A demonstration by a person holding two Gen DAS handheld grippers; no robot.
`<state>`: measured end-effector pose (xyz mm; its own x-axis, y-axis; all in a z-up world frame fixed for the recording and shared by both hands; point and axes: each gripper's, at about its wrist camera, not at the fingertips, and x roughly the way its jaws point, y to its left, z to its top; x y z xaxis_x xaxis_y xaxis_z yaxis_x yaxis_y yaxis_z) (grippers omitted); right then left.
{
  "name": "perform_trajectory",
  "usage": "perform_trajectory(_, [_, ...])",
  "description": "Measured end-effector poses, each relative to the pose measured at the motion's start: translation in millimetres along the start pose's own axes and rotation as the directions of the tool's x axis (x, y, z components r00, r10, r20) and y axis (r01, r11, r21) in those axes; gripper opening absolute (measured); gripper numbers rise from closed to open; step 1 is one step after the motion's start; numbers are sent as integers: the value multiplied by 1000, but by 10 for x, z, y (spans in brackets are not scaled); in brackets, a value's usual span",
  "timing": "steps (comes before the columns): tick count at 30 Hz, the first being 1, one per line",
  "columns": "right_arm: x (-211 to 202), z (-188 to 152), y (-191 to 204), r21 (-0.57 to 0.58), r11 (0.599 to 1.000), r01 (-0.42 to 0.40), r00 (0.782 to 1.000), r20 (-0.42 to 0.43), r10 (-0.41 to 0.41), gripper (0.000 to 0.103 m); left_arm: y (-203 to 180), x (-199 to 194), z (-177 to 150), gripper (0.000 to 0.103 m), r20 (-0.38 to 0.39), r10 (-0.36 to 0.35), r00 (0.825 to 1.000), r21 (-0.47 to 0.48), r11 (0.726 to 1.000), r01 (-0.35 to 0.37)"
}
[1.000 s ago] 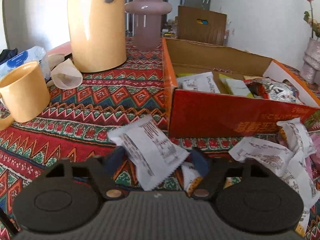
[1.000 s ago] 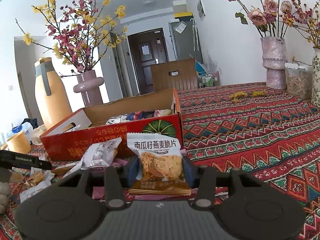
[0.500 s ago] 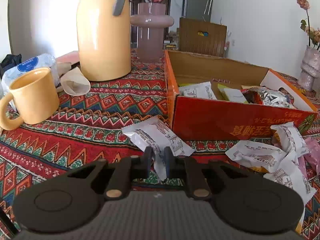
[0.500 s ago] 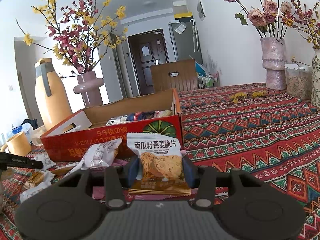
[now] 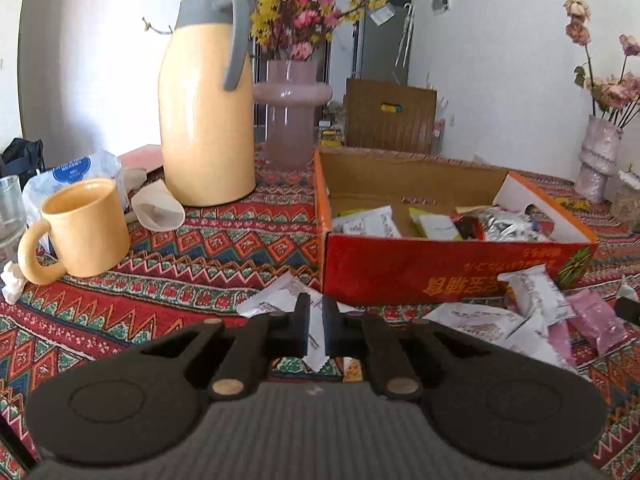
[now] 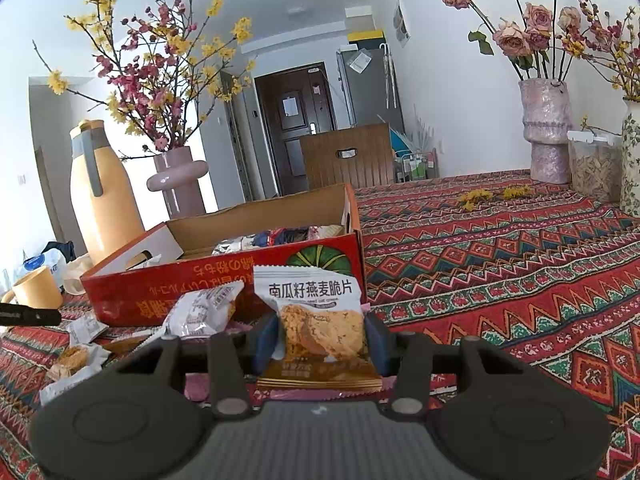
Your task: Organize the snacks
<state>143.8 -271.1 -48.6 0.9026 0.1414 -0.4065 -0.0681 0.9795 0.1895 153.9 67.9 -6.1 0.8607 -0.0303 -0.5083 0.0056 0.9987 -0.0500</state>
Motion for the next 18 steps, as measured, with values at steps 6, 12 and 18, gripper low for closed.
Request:
perform_trajectory(6, [-31,-19,5,-2,1000,-2,1000,17,2,47,-37,-115,33,7,30,-17,999,2,1000,17])
perform_trajectory(12, [-46,-18,3,0,1000,-7,1000,24,7,47,-15,-14,36,19,-6,1,1000,3,1000,-1])
perform_trajectory(18, [-54,-27,2,0,1000,-8,1000,30,8,47,-1,364,86,85,-79,34,996,67,997,-28])
